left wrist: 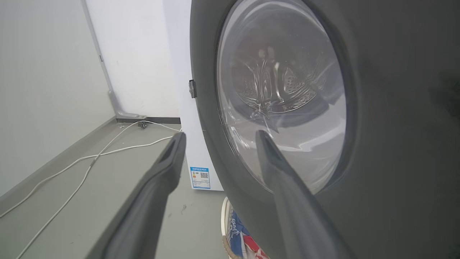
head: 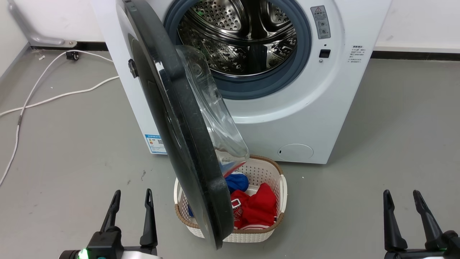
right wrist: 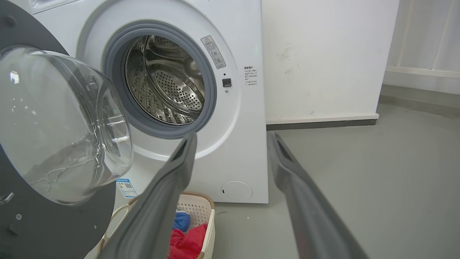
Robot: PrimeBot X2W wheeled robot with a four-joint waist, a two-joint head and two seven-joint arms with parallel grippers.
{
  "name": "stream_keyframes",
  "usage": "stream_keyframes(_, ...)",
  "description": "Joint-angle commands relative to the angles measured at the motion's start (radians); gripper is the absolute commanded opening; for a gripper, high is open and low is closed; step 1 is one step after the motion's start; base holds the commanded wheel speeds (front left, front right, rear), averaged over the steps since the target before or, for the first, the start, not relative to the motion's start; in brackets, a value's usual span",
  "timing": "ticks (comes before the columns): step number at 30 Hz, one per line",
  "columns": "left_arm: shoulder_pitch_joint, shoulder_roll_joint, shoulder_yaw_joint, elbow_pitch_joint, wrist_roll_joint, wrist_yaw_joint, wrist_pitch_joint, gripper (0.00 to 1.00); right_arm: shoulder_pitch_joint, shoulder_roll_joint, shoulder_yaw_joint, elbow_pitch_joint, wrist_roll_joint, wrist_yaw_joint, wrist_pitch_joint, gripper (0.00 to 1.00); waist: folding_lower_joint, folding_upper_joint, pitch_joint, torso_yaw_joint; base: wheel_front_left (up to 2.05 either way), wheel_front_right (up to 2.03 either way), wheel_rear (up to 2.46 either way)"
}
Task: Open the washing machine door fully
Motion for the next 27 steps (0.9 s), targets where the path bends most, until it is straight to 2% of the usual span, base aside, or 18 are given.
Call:
stream_keyframes(1,0.004,0.0,0.001,0.0,-0.003,0.003,-0.003,1.0,0.009,0.003,0.001,0.002,0.009,0.0,-0.002,1.0,0.0001,0.0,0.0,0.0,0.0,0.0,0.0)
stream_keyframes(3,0.005,0.0,0.004,0.002,-0.004,0.006,-0.003,1.0,0.008,0.003,0.002,0.005,0.01,0.0,-0.002,1.0,0.0001,0.0,0.0,0.0,0.0,0.0,0.0)
stream_keyframes(4,0.005,0.0,0.006,0.003,-0.005,0.01,-0.003,0.35,0.007,0.003,0.002,0.006,0.01,0.0,-0.002,1.0,0.0001,0.0,-0.001,-0.001,0.0,0.0,0.0)
stream_keyframes(5,0.005,0.0,0.007,0.003,-0.003,0.011,-0.003,0.0,0.007,0.003,0.002,0.007,0.009,0.0,-0.002,1.0,0.0001,0.0,-0.001,-0.001,0.0,0.0,0.0)
stream_keyframes(11,-0.03,0.0,0.04,-0.051,0.008,0.027,-0.003,0.0,0.005,0.003,0.002,0.007,0.01,0.0,-0.002,1.0,0.0001,0.0,-0.007,0.0,0.0,0.0,0.0)
stream_keyframes(16,-0.076,0.016,0.059,-0.182,0.045,0.033,-0.003,0.0,0.006,0.003,0.003,0.01,0.007,0.0,-0.002,1.0,0.0001,0.0,-0.013,0.001,0.0,0.0,0.0)
stream_keyframes(23,-0.15,0.03,-0.014,-0.387,0.105,0.029,-0.003,0.0,0.01,0.003,0.008,0.013,0.004,0.0,-0.002,1.0,0.0001,0.0,-0.018,-0.002,0.0,0.0,0.0)
stream_keyframes(27,-0.177,0.035,-0.065,-0.439,0.119,0.017,-0.002,0.0,0.012,0.003,0.01,0.014,0.005,0.0,-0.002,1.0,0.0001,0.0,-0.019,-0.005,0.0,0.0,0.0)
